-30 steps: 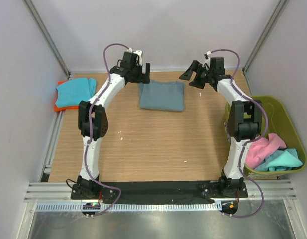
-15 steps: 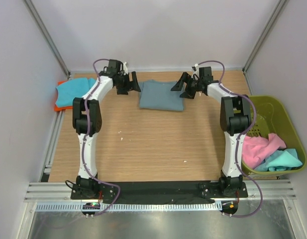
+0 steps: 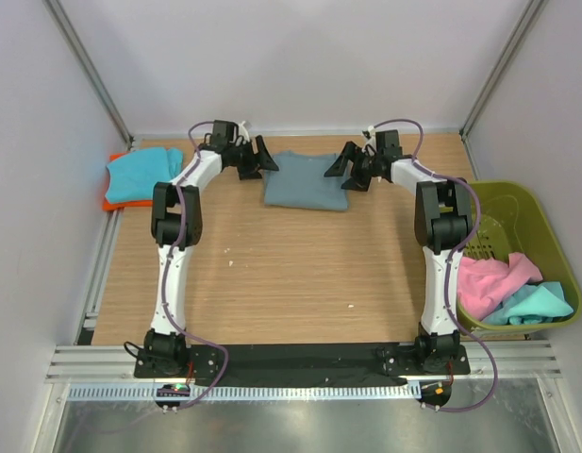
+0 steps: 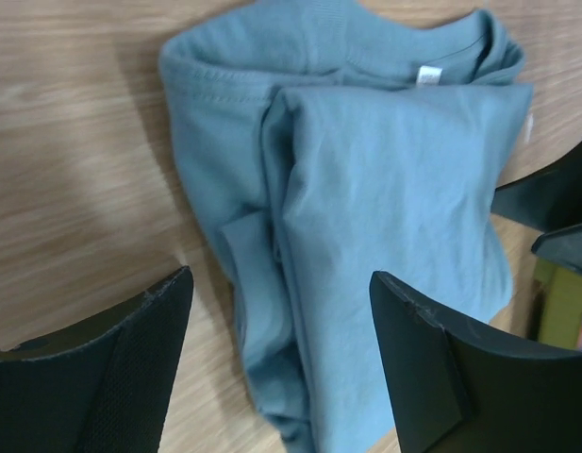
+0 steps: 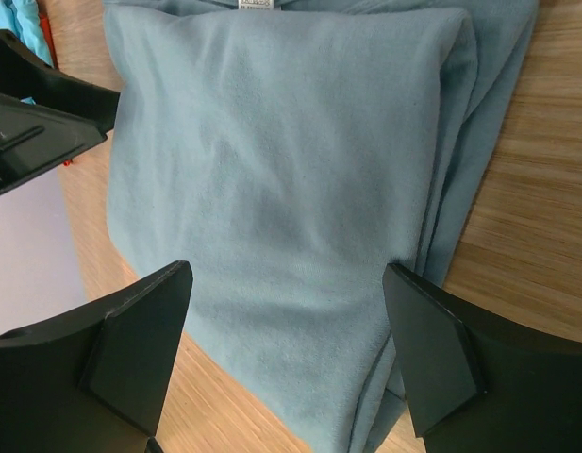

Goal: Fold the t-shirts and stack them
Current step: Neatly place the folded tshirt to the corner

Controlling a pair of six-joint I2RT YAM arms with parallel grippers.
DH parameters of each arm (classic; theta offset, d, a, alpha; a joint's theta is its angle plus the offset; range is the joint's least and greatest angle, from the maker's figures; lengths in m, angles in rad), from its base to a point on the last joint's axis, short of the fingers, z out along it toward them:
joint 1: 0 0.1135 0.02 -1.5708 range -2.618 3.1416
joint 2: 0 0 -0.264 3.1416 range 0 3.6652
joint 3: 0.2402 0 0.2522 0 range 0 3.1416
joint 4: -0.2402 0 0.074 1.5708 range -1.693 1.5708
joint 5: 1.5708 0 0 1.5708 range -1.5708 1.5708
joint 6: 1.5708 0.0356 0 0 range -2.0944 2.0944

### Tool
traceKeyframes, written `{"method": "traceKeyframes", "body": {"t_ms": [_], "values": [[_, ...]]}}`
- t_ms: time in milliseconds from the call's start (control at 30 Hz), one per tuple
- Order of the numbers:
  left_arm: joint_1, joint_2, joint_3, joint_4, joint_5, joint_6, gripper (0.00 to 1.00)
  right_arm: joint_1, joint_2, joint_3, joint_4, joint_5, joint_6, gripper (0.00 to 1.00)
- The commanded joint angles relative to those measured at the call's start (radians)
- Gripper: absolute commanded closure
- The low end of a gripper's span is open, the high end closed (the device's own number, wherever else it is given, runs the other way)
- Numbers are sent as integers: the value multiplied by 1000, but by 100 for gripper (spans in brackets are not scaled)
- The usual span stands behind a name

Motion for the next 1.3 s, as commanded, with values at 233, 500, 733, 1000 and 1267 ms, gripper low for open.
{"method": "traceKeyframes", "body": {"t_ms": [233,500,733,1000,1267], "values": [[-41,108,50,131,116,-98,36,14,21,11,-22,47,-33,11],[-41,96,49,132,116,-62,100,17,-28,3,-24,57,-60,11],[-26,-22,70,-46,72,140,100,2,-266,38,-143,243,-255,0],[26,-199,73,-416,-43,589,100,-33,-573,-139,-134,271,-275,0],[126,-246,221,-631,-255,743,100,-93,-847,-376,-137,202,-237,0]]}}
